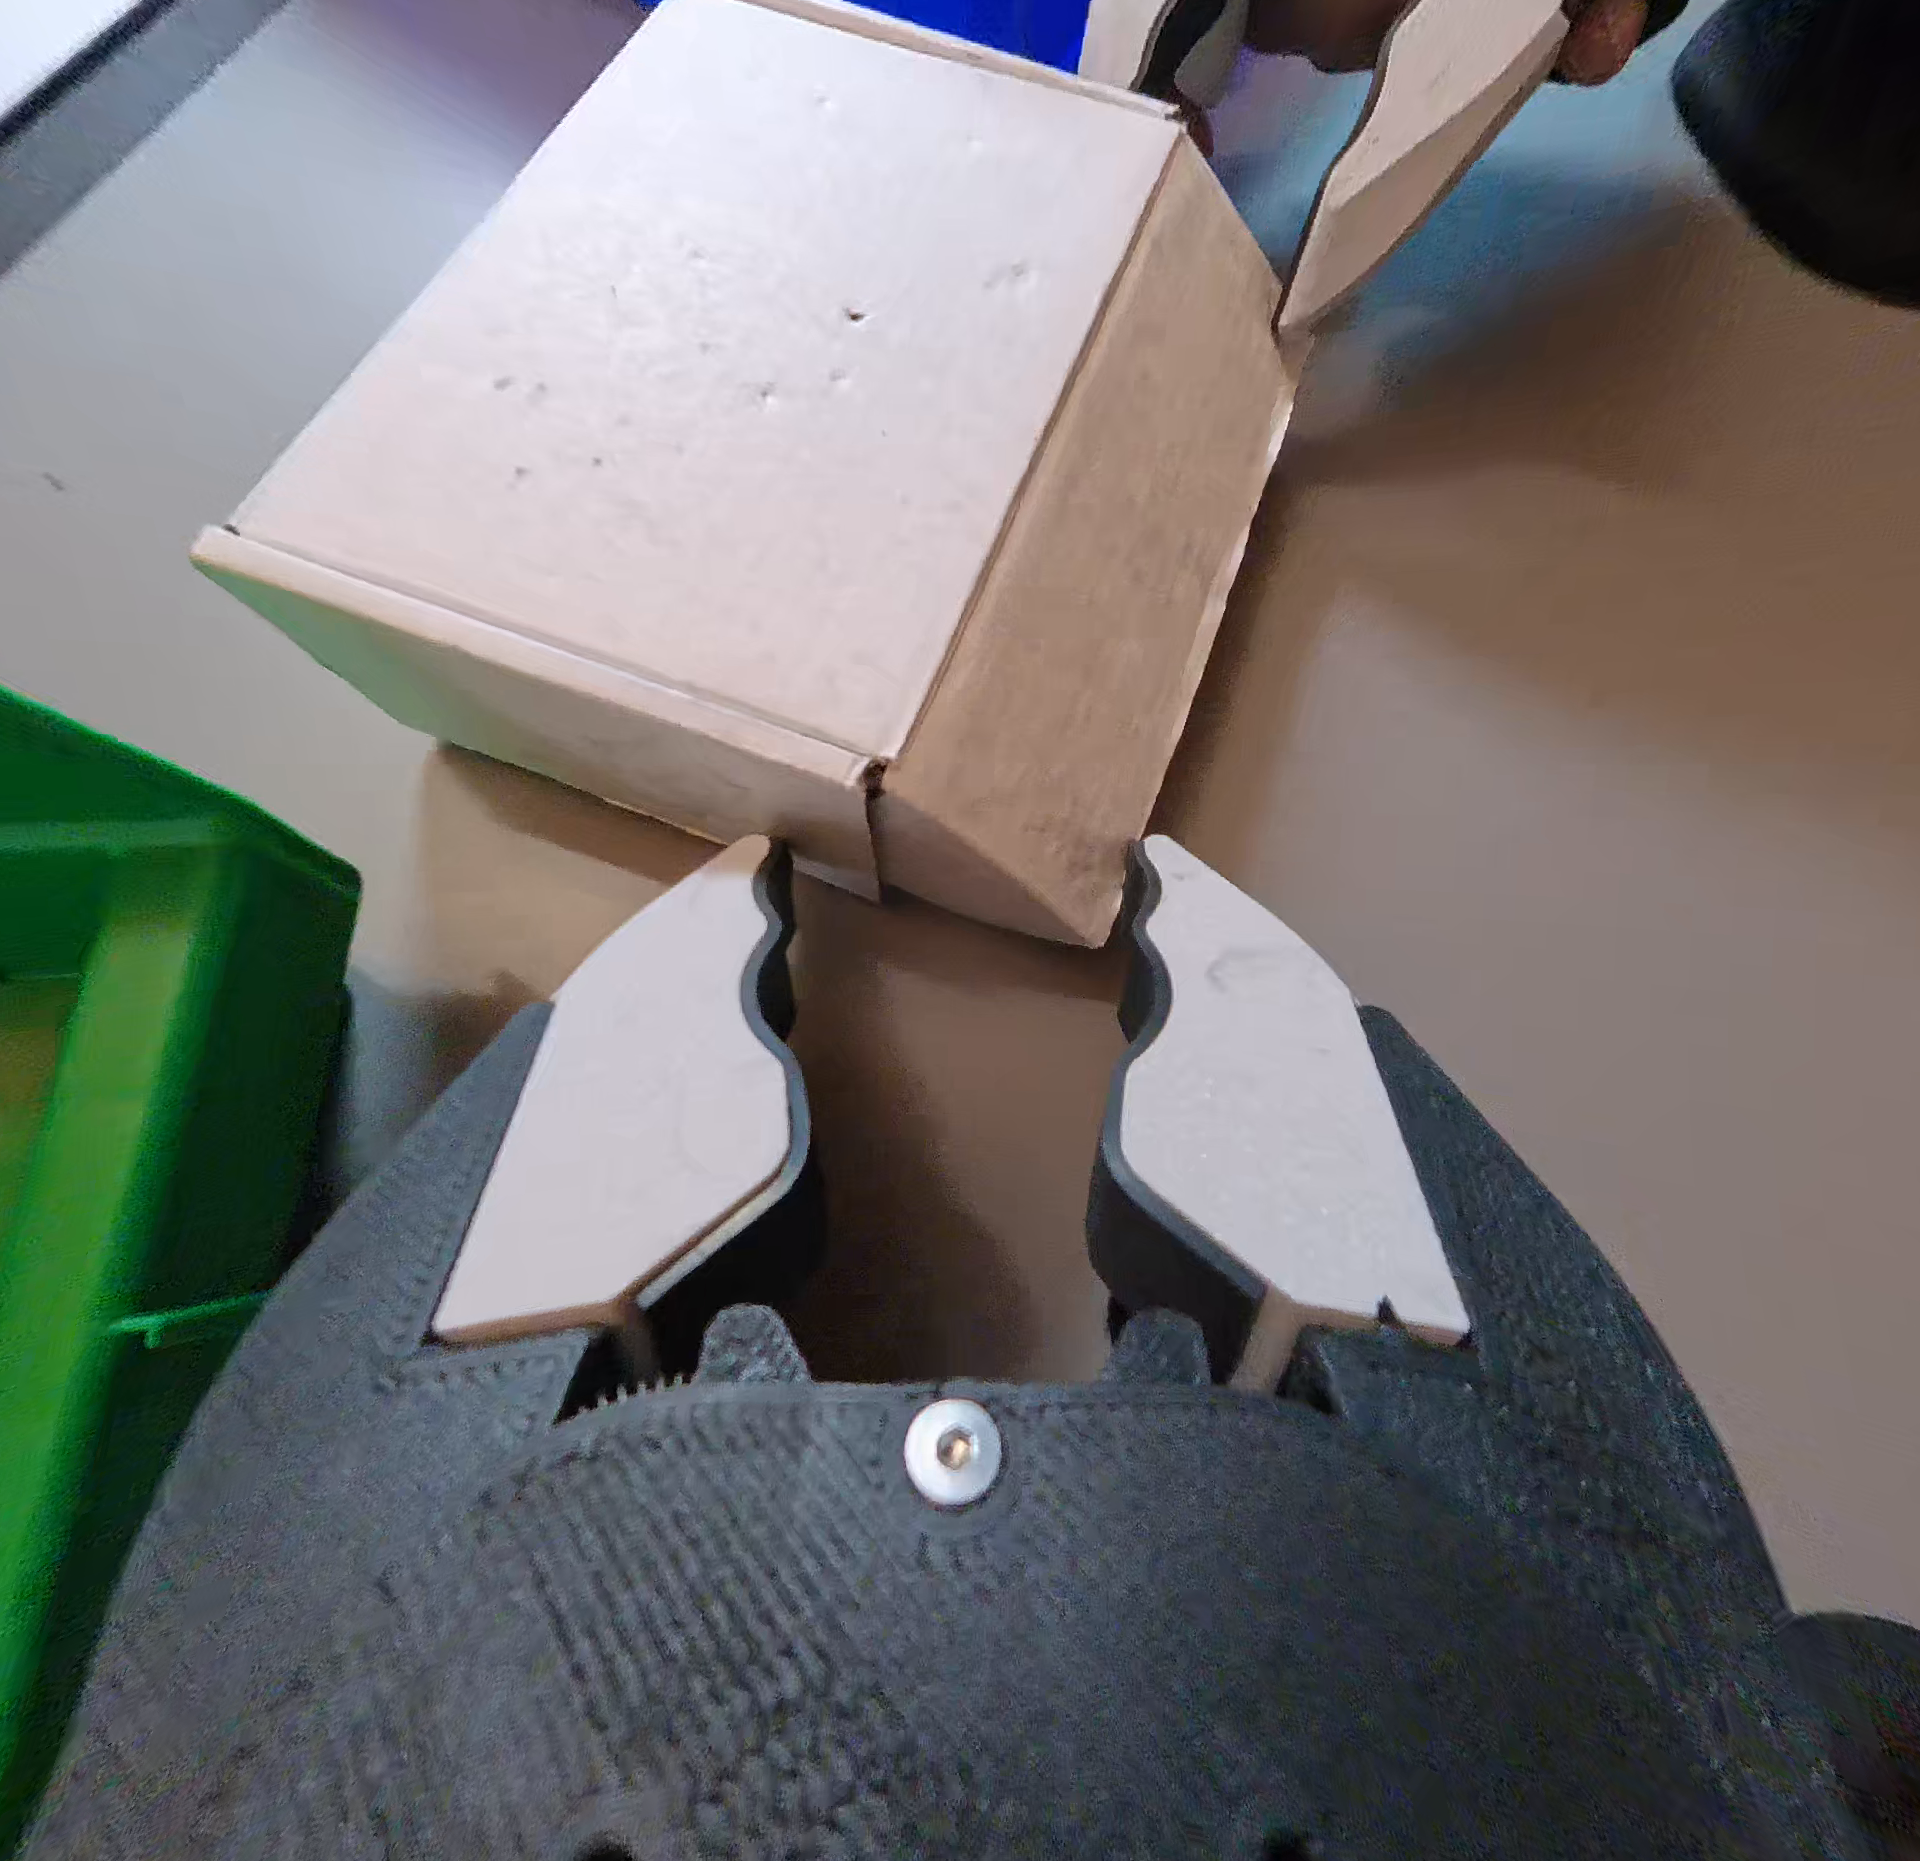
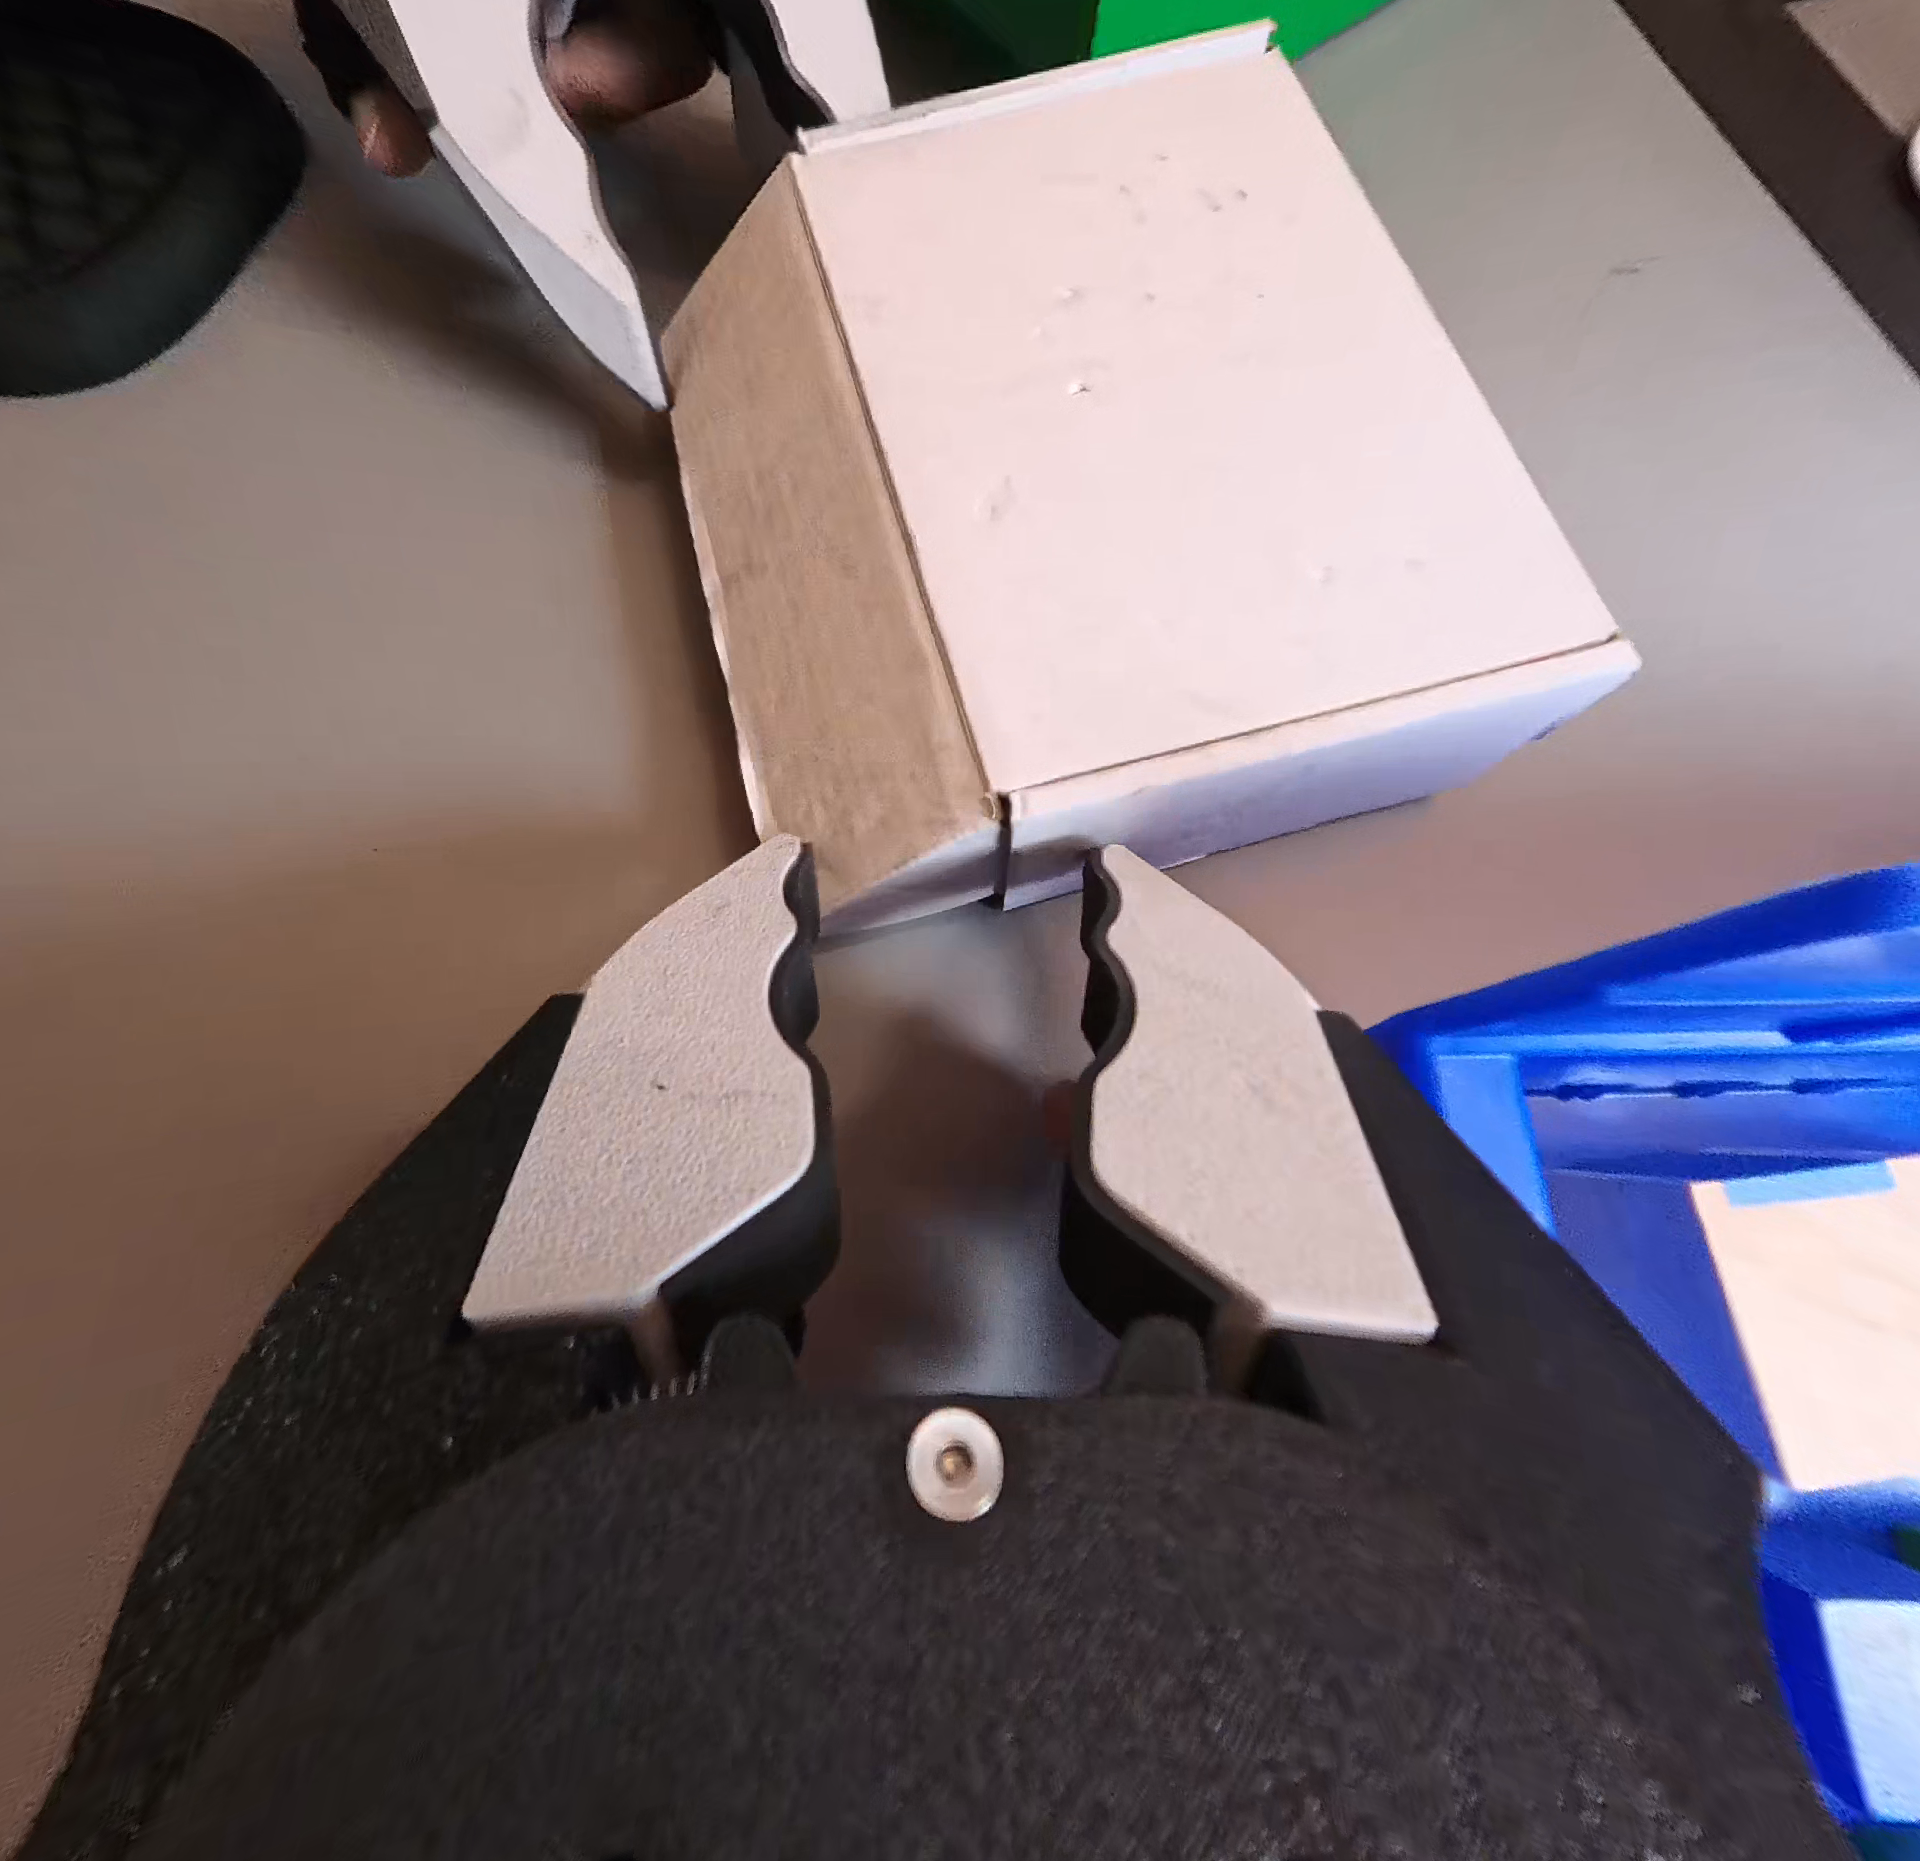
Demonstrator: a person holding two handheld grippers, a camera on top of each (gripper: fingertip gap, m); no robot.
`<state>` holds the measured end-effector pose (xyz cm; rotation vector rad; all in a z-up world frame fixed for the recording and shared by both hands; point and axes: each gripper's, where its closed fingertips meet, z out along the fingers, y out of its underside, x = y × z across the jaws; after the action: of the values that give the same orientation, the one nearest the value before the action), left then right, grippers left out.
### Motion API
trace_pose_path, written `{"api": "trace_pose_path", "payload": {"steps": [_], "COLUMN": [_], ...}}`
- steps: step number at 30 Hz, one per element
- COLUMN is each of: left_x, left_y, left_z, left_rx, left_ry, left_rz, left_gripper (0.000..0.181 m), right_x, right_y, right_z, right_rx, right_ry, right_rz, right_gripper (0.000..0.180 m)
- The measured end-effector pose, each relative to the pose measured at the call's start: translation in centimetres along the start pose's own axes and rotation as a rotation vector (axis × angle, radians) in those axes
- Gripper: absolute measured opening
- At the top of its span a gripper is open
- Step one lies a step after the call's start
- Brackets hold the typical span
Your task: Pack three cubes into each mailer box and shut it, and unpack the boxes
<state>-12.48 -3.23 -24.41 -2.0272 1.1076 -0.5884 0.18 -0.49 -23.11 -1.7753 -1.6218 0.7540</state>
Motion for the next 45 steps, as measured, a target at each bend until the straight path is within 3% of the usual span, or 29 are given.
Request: {"api": "trace_pose_path", "payload": {"steps": [9, 19, 26, 32, 38, 45], "left_x": [0.2, 1.8, 3.6, 3.6, 4.7, 5.5], "left_y": [0.4, 1.3, 1.0, 1.0, 1.1, 1.3], "left_z": [0.2, -0.5, -0.2, 0.2, 0.1, -0.8], "left_rx": [-0.008, -0.073, -0.052, -0.077, -0.071, -0.068], "left_ry": [-0.097, -0.134, -0.097, -0.16, -0.086, -0.01], "left_rz": [0.143, 0.033, 0.017, 0.085, 0.067, 0.048], "left_gripper": [0.054, 0.048, 0.016, 0.015, 0.013, 0.026], "right_x": [-0.2, -0.8, -1.8, -1.7, -2.7, -3.8], "right_y": [0.4, 1.3, 2.1, 2.2, 2.6, 3.2], "right_z": [0.0, -1.0, -0.5, -0.7, -1.1, -1.7], "right_rx": [0.026, 0.018, -0.044, -0.042, -0.037, -0.087], "right_ry": [0.092, 0.069, 0.048, 0.067, 0.033, -0.031], "right_rz": [-0.112, -0.056, -0.024, -0.017, -0.012, -0.03], "right_gripper": [0.043, 0.037, 0.026, 0.019, 0.019, 0.022]}}
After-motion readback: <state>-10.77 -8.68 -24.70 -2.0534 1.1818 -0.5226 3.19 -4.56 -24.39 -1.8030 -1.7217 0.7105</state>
